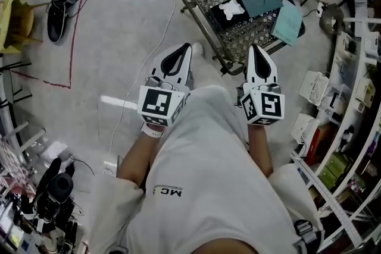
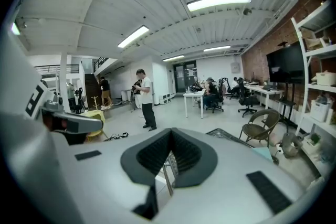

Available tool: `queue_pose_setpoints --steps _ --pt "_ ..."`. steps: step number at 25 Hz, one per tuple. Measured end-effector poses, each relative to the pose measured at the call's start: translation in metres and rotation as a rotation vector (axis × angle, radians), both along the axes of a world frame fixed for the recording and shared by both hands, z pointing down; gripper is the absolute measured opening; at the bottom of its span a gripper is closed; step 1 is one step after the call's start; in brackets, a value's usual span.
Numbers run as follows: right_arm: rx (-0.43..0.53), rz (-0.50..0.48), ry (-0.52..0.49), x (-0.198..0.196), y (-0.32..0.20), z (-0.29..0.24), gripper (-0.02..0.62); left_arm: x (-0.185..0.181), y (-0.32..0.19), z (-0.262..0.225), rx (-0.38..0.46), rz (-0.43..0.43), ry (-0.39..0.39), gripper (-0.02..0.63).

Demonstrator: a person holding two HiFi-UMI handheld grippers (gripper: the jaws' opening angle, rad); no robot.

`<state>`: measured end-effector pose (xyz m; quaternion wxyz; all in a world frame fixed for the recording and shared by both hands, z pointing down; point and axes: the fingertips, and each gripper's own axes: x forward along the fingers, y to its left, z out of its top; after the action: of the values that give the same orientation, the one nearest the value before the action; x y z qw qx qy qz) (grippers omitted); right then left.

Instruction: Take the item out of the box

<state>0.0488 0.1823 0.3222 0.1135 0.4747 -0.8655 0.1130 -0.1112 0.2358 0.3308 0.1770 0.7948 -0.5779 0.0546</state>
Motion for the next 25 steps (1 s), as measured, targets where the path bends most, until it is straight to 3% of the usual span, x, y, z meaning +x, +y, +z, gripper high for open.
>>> queue_pose_setpoints --steps 6,13,18,25 --pt "-0.047 0.062 -0.011 0.002 -0.038 0.02 0.015 -0.001 -0.051 0.017 -0.042 0.056 0.007 0.025" --pt "-0.114 0.126 0.0 0.019 -0.122 0.048 0.015 0.013 -0.158 0.018 -0.08 0.181 -0.03 0.025" --pt "-0.236 0.068 -0.066 0.014 -0.163 0.082 0.015 0.027 -0.215 0.026 -0.111 0.223 -0.063 0.025" --pt "-0.328 0.046 -0.011 0.007 -0.189 0.123 0.017 0.057 -0.263 0.062 -0.213 0.336 -0.066 0.025"
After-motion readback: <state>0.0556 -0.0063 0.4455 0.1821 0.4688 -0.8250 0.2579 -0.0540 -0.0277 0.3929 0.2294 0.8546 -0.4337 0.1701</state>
